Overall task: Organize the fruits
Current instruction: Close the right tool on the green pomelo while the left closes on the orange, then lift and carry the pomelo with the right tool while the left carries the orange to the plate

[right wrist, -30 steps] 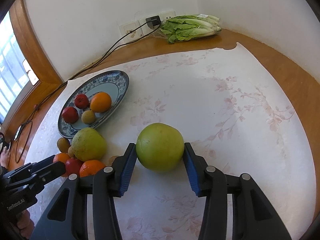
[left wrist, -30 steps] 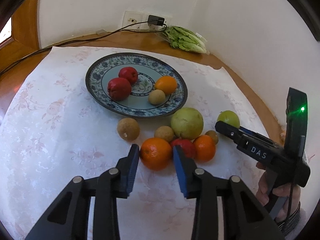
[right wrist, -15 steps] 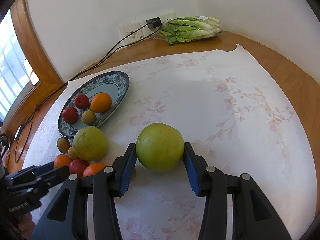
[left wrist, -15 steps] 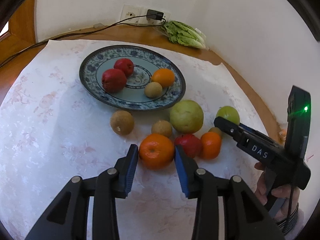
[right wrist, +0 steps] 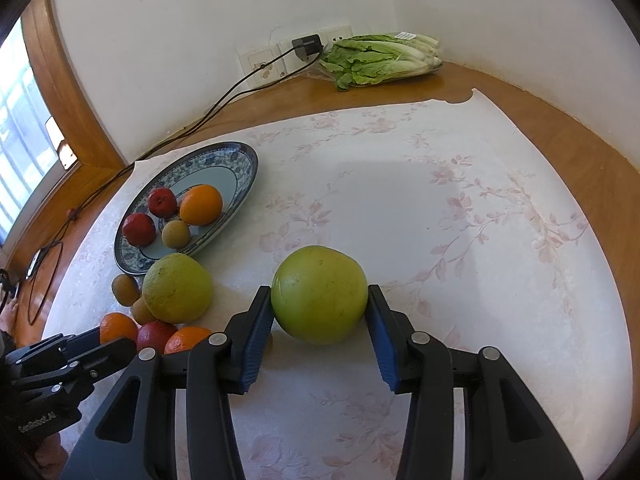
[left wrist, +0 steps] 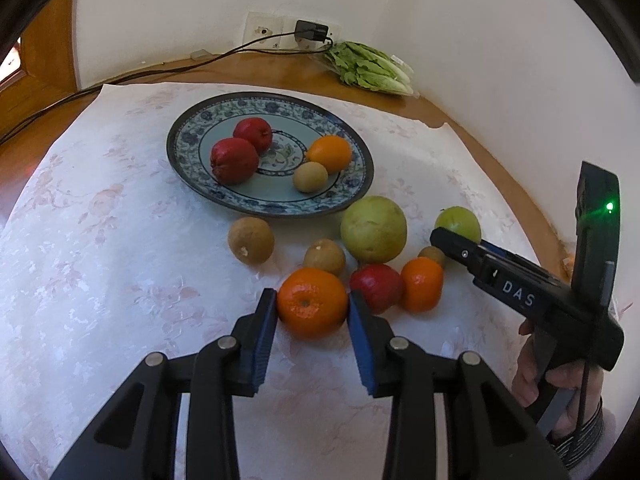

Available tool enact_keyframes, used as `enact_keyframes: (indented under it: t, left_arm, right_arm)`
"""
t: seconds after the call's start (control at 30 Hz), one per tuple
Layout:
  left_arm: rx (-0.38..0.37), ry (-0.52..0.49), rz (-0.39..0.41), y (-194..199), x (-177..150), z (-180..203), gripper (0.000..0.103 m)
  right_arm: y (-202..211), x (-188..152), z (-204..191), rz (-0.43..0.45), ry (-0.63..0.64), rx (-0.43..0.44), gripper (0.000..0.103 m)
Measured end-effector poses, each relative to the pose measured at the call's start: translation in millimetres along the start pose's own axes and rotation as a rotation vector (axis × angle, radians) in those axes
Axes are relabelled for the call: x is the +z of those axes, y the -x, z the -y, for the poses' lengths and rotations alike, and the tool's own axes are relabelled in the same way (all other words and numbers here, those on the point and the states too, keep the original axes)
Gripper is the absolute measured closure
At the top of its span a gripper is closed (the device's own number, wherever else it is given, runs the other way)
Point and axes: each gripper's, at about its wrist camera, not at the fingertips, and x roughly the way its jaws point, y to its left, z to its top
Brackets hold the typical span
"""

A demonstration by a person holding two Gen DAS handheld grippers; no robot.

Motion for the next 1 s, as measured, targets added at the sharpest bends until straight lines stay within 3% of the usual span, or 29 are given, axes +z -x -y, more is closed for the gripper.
enact_keyframes:
  t: [1.0]
  left_arm:
    - [0.024,-0.008,0.063,31.7,25.3,-3.3,0.066]
  right_arm:
    - [33.9,8.6,-24.0,0.050,0.046,0.053,0.057]
